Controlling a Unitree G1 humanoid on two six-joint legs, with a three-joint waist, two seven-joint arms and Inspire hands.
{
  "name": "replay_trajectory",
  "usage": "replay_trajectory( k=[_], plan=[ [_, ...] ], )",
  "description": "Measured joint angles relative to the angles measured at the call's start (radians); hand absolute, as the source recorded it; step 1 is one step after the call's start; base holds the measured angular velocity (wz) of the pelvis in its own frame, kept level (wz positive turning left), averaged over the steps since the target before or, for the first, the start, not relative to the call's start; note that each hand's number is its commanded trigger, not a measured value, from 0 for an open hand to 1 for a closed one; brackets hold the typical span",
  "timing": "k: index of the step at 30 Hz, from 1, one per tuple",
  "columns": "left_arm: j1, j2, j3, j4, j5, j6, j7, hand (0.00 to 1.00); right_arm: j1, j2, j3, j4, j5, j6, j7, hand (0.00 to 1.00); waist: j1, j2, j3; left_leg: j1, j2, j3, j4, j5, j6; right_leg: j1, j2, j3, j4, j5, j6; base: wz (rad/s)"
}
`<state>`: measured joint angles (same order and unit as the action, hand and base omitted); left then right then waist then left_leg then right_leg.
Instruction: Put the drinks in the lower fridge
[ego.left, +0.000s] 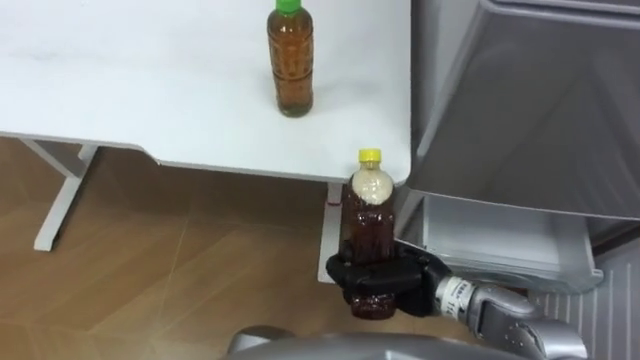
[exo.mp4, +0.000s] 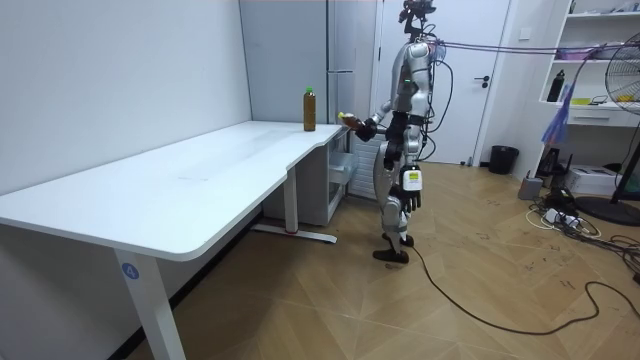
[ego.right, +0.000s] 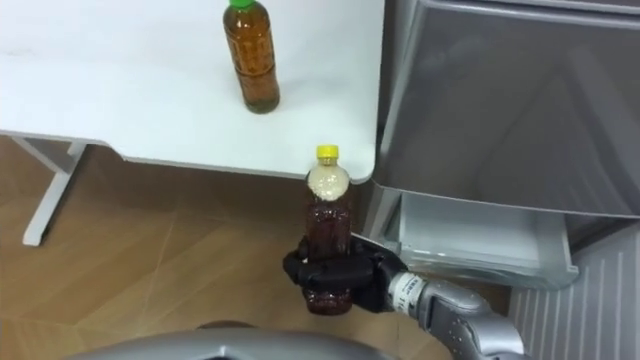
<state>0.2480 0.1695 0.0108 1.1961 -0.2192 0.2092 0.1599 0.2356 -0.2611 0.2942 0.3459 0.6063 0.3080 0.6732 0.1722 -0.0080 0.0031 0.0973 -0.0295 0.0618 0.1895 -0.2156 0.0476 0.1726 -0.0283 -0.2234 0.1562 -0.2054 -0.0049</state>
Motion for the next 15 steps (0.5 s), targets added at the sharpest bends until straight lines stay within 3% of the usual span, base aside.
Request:
replay_trajectory(
  k=[7, 15],
  plan=[
    [-0.018, 0.001, -0.038, -0.047, 0.115, 0.003, -0.021, 0.00, -0.004, 0.002, -0.004, 0.085, 0.096, -0.002, -0.020, 1.00, -0.050, -0.009, -0.0008, -0.001, 0.000, 0.001, 0.001, 0.000, 0.000, 0.001, 0.001, -0.003, 0.000, 0.000, 0.000, 0.01],
    [-0.015, 0.000, -0.073, -0.075, 0.130, 0.004, -0.038, 0.00, -0.016, 0.004, -0.021, 0.272, 0.291, -0.019, -0.059, 1.00, -0.086, -0.032, -0.0001, 0.001, 0.000, 0.008, 0.000, -0.001, 0.000, 0.001, 0.001, -0.002, -0.001, 0.000, 0.000, -0.01]
  ],
)
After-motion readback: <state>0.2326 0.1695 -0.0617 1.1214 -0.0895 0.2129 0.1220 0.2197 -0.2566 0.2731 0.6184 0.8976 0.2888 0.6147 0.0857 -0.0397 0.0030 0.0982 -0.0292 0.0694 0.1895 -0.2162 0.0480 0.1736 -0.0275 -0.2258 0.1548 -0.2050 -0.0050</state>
